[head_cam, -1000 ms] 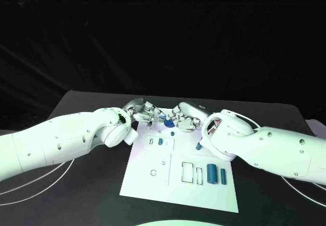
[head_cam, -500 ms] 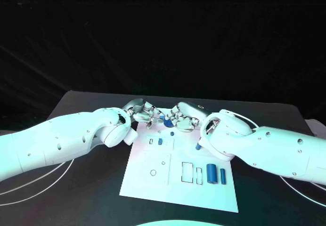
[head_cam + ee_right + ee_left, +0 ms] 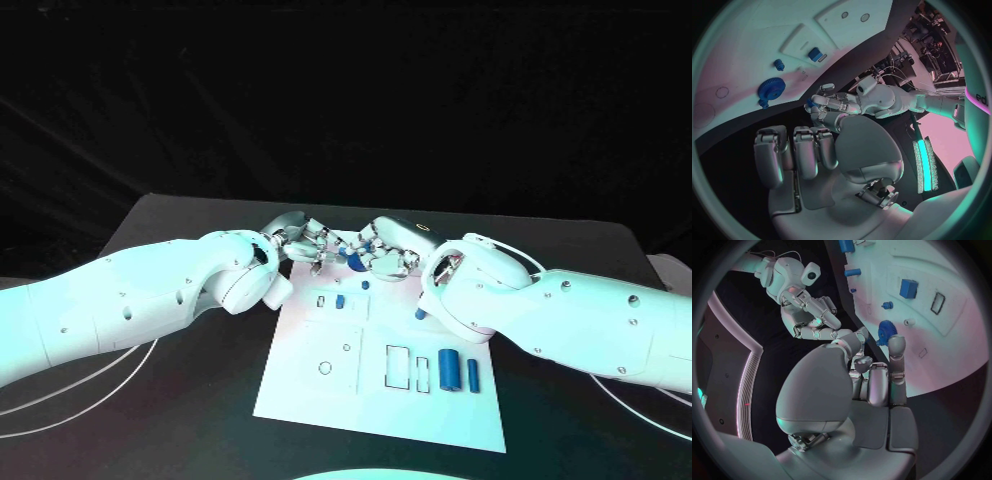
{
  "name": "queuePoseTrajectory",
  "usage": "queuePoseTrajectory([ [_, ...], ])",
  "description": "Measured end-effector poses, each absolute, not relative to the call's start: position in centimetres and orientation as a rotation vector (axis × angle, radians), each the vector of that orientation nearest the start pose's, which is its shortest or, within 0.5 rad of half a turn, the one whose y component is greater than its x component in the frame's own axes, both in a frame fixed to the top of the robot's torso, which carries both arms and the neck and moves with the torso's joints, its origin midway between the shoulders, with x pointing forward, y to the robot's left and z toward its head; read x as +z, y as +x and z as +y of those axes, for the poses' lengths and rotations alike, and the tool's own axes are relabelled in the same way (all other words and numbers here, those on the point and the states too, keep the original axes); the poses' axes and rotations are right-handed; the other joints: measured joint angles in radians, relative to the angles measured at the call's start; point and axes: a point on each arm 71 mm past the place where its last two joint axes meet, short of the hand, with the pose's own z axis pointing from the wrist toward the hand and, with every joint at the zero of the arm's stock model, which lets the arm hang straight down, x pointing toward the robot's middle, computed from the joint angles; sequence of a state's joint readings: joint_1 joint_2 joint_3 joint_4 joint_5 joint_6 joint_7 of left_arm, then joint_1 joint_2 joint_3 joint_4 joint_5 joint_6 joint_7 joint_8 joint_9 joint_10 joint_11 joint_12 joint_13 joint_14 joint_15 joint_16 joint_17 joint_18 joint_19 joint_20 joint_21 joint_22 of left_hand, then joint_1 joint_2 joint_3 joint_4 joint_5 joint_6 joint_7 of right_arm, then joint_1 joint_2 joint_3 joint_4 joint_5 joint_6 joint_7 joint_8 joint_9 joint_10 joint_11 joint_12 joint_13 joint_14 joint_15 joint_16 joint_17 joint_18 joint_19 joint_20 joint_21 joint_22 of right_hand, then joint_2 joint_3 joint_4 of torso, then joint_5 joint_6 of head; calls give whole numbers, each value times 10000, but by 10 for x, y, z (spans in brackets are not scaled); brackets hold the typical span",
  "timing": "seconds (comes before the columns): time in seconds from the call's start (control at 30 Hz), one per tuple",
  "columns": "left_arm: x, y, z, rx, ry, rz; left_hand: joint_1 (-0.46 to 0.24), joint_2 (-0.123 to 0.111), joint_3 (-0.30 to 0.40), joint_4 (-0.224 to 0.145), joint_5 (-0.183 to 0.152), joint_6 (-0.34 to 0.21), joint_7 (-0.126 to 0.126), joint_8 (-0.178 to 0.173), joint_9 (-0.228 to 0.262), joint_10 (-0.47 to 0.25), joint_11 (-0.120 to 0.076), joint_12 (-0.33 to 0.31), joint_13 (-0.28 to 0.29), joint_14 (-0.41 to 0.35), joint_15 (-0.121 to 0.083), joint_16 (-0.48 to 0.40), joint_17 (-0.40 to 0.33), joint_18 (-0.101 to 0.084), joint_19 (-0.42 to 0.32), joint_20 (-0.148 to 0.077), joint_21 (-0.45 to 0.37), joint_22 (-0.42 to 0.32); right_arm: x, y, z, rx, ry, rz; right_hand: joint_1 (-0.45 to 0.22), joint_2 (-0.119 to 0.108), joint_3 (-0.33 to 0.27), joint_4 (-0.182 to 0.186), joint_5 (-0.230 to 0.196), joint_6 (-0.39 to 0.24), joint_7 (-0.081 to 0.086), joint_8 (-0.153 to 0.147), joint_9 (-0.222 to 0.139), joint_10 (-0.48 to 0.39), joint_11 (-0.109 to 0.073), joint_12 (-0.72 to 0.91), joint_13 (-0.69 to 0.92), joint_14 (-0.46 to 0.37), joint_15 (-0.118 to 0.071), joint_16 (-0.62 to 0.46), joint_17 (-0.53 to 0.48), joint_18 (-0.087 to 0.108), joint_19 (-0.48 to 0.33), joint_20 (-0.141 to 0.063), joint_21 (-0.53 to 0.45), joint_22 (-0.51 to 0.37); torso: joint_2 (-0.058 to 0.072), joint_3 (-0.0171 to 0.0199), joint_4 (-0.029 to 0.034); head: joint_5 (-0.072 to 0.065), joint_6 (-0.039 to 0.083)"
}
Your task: Assemble the parts on the task board
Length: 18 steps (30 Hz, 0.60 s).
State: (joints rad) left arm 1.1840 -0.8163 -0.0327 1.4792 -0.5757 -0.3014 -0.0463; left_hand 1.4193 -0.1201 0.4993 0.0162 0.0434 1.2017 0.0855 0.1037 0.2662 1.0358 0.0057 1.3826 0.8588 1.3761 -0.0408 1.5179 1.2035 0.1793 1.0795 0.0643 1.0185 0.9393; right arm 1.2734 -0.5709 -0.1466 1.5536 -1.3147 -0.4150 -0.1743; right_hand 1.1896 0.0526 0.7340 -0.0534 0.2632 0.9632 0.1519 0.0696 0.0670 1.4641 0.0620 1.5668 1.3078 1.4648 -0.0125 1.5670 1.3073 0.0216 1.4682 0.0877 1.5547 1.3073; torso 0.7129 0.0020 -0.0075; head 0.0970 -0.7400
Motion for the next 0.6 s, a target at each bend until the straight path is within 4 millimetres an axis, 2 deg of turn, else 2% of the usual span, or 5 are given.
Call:
queuePoseTrajectory([
  [0.37,-205,492,204,-10547,-7186,18465,0,0,-41,41,0,-2,-2,-19,-2,0,0,1,0,0,0,41,-1,1,0,0,39,-1,-176,461,-60,9133,-1675,16552,1,-1,0,0,-44,-1,-1,-2,-23,0,0,0,0,0,0,0,0,0,0,0,0,8,0,0,1,-8,5],
  [0.6,-205,492,205,-10532,-7149,18446,0,0,-41,41,0,-4,-4,26,0,0,0,40,0,0,0,40,-2,0,0,0,39,-1,-176,459,-67,9094,-1604,16539,2,-1,28,-29,-59,-2,-2,-4,-18,0,0,0,0,0,0,0,8,-1,0,0,6,7,1,0,4,0,14],
])
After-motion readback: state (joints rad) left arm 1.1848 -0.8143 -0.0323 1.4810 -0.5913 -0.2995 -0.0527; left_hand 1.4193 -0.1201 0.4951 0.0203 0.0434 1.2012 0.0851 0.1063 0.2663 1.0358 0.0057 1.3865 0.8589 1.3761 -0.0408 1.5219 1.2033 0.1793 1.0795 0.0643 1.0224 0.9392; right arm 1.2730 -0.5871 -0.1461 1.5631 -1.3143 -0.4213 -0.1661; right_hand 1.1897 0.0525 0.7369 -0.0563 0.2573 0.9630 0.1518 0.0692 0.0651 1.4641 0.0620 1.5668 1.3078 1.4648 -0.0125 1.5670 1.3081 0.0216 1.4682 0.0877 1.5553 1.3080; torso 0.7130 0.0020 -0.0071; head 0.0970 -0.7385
